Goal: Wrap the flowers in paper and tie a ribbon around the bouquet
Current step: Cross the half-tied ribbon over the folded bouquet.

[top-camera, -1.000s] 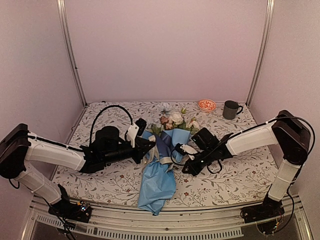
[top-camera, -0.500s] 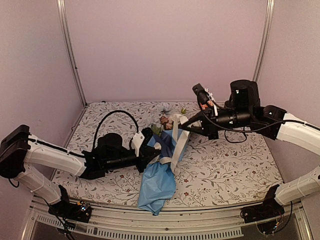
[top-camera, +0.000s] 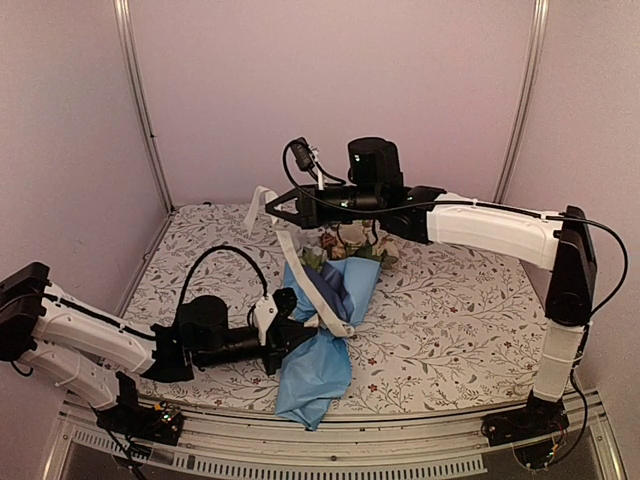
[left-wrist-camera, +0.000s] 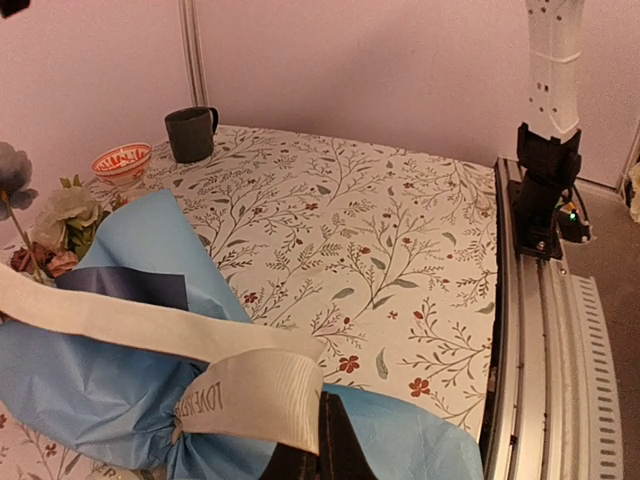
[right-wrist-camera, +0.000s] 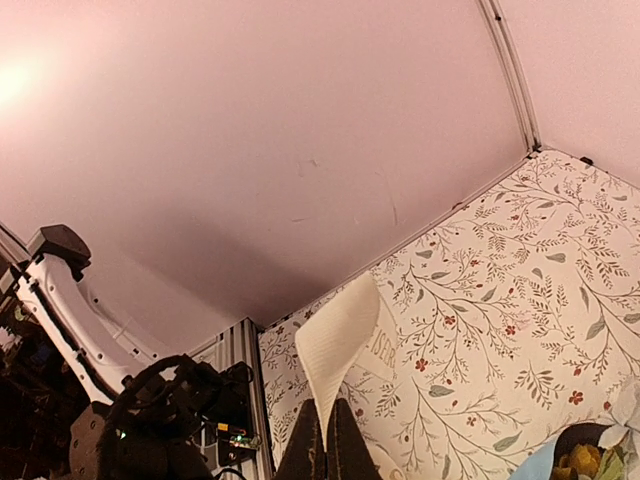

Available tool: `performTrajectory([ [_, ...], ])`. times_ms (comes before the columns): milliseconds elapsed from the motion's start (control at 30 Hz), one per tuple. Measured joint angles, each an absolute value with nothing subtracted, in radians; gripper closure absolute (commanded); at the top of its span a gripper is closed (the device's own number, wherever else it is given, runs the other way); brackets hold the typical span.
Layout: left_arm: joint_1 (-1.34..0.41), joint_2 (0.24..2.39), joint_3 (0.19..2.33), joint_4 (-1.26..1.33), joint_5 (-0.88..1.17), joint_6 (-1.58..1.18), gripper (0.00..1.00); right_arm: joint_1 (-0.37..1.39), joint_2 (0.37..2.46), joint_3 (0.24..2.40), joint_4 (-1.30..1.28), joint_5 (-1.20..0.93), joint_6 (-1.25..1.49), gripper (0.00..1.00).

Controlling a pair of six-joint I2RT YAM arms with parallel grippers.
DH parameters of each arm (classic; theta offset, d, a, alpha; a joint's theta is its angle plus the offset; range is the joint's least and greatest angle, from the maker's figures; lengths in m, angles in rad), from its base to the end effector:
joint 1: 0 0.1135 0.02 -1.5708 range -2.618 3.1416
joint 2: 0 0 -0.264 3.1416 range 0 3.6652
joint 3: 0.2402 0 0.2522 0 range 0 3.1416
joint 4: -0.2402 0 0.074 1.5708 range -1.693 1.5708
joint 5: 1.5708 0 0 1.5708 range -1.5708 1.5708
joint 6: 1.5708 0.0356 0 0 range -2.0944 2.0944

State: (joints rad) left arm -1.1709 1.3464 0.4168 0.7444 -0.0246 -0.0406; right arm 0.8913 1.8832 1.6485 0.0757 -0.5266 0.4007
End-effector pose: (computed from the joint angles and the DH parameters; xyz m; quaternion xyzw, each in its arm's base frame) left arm 0.1034 -0.2424 0.1903 0.4054 0.6540 -0.3559 0.5304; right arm 0.2731 0.3666 0.3495 -0.3422 0.6718 0.5352 0.3809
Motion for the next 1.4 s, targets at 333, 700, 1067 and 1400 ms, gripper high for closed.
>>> performTrajectory([
  [333, -1.181, 1.346, 0.397, 0.775, -0.039, -0.037, 1.00, 0.899, 2.093, 1.939, 0.085, -0.455, 0.406, 1.00],
  [700, -1.185, 1.367, 0.398, 0.793, -0.039, -0.030, 1.00, 1.037, 2.207, 2.026, -0.116, -0.508, 0.354, 0.01],
  [1067, -1.185, 1.366, 0.400, 0.797, -0.063, -0.034, 1.00, 0.997, 2.061, 1.993, -0.389, -0.443, 0.185, 0.01],
  [1400, -1.149, 1.315, 0.428, 0.787, -0.079, -0.065, 1.00, 0.923, 1.671, 1.536, -0.319, -0.454, 0.090, 0.51],
])
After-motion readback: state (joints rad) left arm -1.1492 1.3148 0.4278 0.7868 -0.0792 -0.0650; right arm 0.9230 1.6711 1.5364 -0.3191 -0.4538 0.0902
